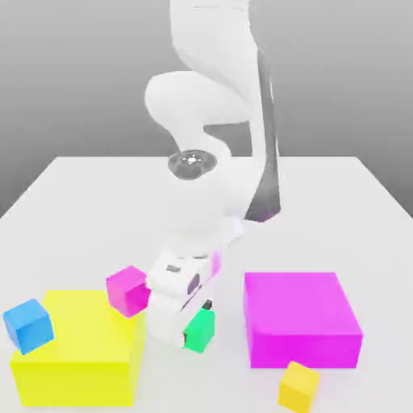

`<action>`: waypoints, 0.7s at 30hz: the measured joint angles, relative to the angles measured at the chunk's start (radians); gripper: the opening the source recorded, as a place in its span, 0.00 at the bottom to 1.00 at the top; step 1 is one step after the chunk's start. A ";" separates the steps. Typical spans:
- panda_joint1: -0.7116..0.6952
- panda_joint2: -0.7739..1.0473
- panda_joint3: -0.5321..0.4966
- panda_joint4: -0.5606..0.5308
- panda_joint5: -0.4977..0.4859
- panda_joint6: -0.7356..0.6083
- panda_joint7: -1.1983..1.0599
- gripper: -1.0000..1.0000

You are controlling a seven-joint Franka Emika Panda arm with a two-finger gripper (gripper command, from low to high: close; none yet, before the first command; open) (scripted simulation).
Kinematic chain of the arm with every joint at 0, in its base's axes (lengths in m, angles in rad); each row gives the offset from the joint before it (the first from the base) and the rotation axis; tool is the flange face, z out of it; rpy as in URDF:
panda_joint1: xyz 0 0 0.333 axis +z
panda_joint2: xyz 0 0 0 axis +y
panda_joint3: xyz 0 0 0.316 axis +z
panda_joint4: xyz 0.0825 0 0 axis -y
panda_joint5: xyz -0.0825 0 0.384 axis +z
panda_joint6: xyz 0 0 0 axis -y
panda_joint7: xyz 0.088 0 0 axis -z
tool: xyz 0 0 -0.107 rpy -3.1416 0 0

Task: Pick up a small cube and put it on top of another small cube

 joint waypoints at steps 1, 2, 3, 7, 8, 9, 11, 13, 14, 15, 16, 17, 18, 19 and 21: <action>0.000 0.000 0.000 0.000 0.000 0.000 0.000 0.00; 0.000 0.000 0.000 0.000 0.000 -0.001 0.000 0.00; 0.000 0.000 0.000 0.000 0.000 -0.002 0.000 0.00; 0.019 -0.029 -0.024 -0.005 -0.019 -0.025 0.014 0.00; 0.038 -0.059 -0.050 -0.011 -0.046 -0.050 0.034 0.00; 0.054 -0.092 -0.074 -0.018 -0.079 -0.076 0.058 0.00; 0.070 -0.163 -0.108 -0.031 -0.149 -0.132 0.109 0.00; 0.066 -0.235 -0.122 -0.046 -0.208 -0.190 0.153 0.00; 0.060 -0.253 -0.118 -0.049 -0.219 -0.224 0.169 0.00; 0.054 -0.260 -0.109 -0.051 -0.219 -0.263 0.181 0.00; 0.052 -0.266 -0.103 -0.048 -0.216 -0.304 0.189 0.00; 0.051 -0.275 -0.097 -0.042 -0.213 -0.347 0.193 0.00; 0.057 -0.283 -0.089 -0.035 -0.210 -0.390 0.196 0.00; 0.064 -0.299 -0.089 -0.023 -0.211 -0.433 0.196 0.00; 0.041 -0.355 -0.104 0.010 -0.227 -0.517 0.187 0.00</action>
